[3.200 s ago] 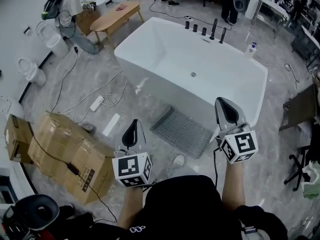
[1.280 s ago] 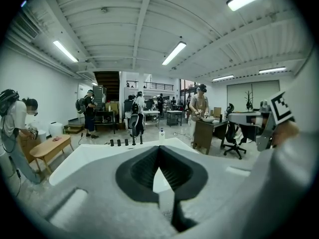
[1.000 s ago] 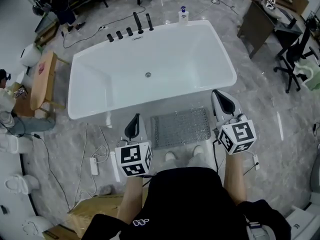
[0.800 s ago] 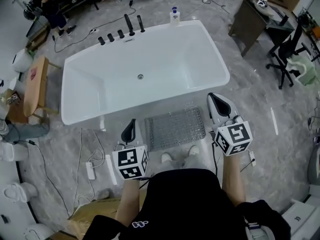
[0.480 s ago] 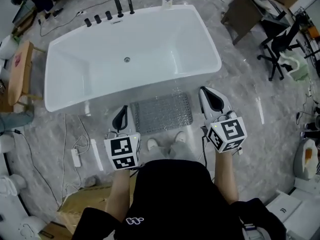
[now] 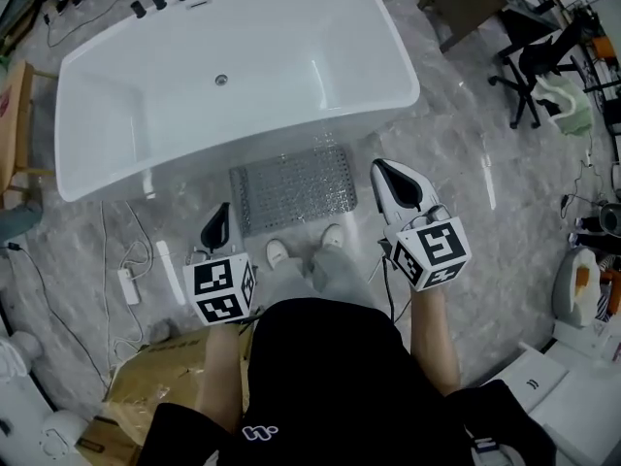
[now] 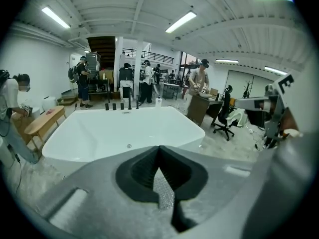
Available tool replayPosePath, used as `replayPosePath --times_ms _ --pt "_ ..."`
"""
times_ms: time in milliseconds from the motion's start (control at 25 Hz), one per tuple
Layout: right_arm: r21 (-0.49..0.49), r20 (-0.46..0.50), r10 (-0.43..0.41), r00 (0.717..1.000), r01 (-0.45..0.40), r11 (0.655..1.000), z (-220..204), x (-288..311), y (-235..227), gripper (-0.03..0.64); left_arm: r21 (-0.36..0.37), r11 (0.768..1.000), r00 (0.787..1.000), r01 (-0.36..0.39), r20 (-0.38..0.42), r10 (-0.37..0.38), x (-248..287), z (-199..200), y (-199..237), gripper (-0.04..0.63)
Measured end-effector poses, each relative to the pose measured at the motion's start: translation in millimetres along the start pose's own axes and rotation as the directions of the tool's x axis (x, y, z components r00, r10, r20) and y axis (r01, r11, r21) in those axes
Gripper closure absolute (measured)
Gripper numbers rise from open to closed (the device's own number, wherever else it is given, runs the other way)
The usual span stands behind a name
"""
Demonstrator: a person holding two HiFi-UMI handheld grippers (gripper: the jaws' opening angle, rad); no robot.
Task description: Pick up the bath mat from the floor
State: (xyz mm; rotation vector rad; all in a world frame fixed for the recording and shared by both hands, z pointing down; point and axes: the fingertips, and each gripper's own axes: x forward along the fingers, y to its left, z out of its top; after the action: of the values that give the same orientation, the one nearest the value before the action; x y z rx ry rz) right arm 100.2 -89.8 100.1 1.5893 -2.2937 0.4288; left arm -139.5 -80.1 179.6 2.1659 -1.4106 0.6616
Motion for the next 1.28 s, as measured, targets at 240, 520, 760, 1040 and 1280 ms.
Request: replayPosePath --times_ms 240,520,760,1040,1280 --pt "0.021 -0.094 0.006 0.996 -0.004 1.0 -40 3 -7 0.611 0.033 0.999 0.998 0.01 -0.056 -0.009 20 -24 -8 0.594" --pt "-0.002 -0.121 0.027 0.992 -0.027 1.0 -75 15 -8 0.611 -0.003 0.998 0.99 0.063 -0.126 -0.063 45 -62 -20 0.594" --pt "0.035 -0.18 0.068 0.981 -0.063 0.997 -119 38 -9 0.611 -0.107 0.988 0.987 0.113 -0.106 -0.125 66 -83 -28 0.594" --pt "0.079 -0.247 0.101 0.964 -0.084 0.993 -189 66 -18 0.611 -0.082 0.995 0.977 0.054 -0.199 -0.07 100 -141 -17 0.594" --pt "0.12 -0.271 0.113 0.956 -0.083 0.989 -253 87 -34 0.611 -0.056 0.997 0.955 0.05 -0.289 -0.064 135 -197 -23 0.594"
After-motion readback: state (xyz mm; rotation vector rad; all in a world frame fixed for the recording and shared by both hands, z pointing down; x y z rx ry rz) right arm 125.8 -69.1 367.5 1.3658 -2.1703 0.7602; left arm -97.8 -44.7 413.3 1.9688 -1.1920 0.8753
